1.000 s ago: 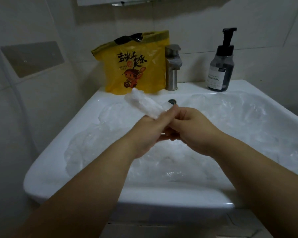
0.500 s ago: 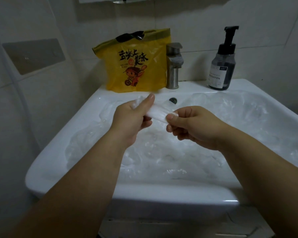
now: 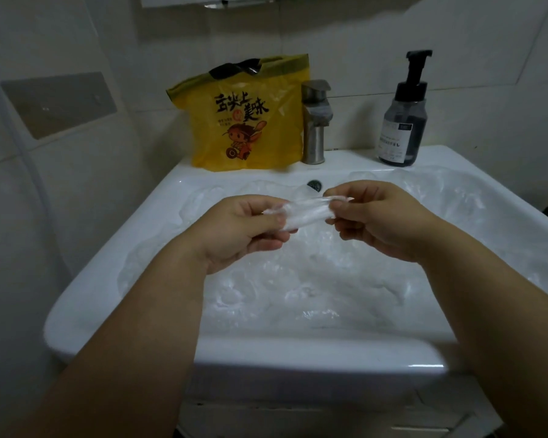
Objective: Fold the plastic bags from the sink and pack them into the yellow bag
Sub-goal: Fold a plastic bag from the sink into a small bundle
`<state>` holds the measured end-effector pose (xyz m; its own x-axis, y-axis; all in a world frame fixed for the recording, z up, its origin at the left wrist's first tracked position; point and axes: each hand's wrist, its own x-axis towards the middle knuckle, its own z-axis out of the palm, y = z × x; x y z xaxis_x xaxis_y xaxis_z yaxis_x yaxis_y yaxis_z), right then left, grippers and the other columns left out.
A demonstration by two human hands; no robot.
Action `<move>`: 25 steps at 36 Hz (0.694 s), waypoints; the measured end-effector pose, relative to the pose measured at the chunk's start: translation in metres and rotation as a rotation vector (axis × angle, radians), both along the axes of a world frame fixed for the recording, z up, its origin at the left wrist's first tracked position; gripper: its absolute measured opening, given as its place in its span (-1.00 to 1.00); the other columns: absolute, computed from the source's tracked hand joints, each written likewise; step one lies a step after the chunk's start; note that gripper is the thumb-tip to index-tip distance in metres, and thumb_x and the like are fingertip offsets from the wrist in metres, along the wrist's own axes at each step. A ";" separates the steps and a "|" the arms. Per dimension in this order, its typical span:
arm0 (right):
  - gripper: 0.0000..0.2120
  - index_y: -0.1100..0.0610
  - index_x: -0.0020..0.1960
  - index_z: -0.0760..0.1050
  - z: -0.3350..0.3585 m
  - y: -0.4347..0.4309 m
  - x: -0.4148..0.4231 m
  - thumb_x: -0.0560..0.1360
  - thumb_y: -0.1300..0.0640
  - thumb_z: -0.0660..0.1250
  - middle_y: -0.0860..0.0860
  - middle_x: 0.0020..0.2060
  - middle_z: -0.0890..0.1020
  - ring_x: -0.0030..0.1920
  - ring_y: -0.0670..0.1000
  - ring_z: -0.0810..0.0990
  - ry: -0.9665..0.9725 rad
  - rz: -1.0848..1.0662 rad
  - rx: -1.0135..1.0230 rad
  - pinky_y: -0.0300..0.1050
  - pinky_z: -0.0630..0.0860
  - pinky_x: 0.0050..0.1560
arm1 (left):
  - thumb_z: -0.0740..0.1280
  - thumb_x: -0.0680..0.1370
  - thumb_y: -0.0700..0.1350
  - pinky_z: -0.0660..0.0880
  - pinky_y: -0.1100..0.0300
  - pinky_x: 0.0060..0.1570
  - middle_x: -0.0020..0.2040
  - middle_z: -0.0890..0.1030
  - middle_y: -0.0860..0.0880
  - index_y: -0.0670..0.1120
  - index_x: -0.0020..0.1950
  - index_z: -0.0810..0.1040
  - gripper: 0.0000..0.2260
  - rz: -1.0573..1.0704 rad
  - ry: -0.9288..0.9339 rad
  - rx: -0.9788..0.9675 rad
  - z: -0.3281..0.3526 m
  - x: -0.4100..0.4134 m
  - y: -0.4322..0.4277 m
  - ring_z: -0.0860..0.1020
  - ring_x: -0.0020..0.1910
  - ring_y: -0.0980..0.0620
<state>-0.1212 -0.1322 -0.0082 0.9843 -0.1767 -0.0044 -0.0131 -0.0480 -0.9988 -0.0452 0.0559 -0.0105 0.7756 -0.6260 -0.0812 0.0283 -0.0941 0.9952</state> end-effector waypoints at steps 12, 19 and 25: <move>-0.80 0.23 -0.12 0.58 0.004 0.004 -0.004 0.53 0.42 0.22 0.13 -0.39 0.62 -0.41 -0.01 0.55 -0.074 0.008 0.114 -0.22 0.54 -0.37 | 0.25 0.56 -0.38 0.56 0.35 -0.36 -0.36 0.61 -0.11 -0.20 -0.10 0.63 -0.81 0.120 0.037 -0.138 0.002 0.000 -0.004 0.58 -0.39 0.12; -0.75 0.22 -0.19 0.59 0.003 0.005 -0.003 0.52 0.44 0.21 0.11 -0.44 0.61 -0.45 -0.02 0.54 -0.139 -0.040 0.069 -0.22 0.52 -0.41 | 0.34 0.36 -0.32 0.57 0.32 -0.40 -0.40 0.57 -0.13 -0.22 -0.29 0.69 -0.87 0.093 0.169 -0.220 0.007 -0.003 -0.004 0.58 -0.43 0.09; -0.85 0.29 -0.15 0.61 0.001 0.006 -0.002 0.47 0.42 0.28 0.14 -0.41 0.60 -0.40 0.00 0.53 -0.105 -0.002 0.017 -0.20 0.54 -0.34 | 0.45 0.45 -0.27 0.55 0.37 -0.31 -0.36 0.65 0.02 -0.13 -0.24 0.66 -0.92 0.173 -0.078 -0.020 -0.001 -0.002 -0.008 0.61 -0.35 0.17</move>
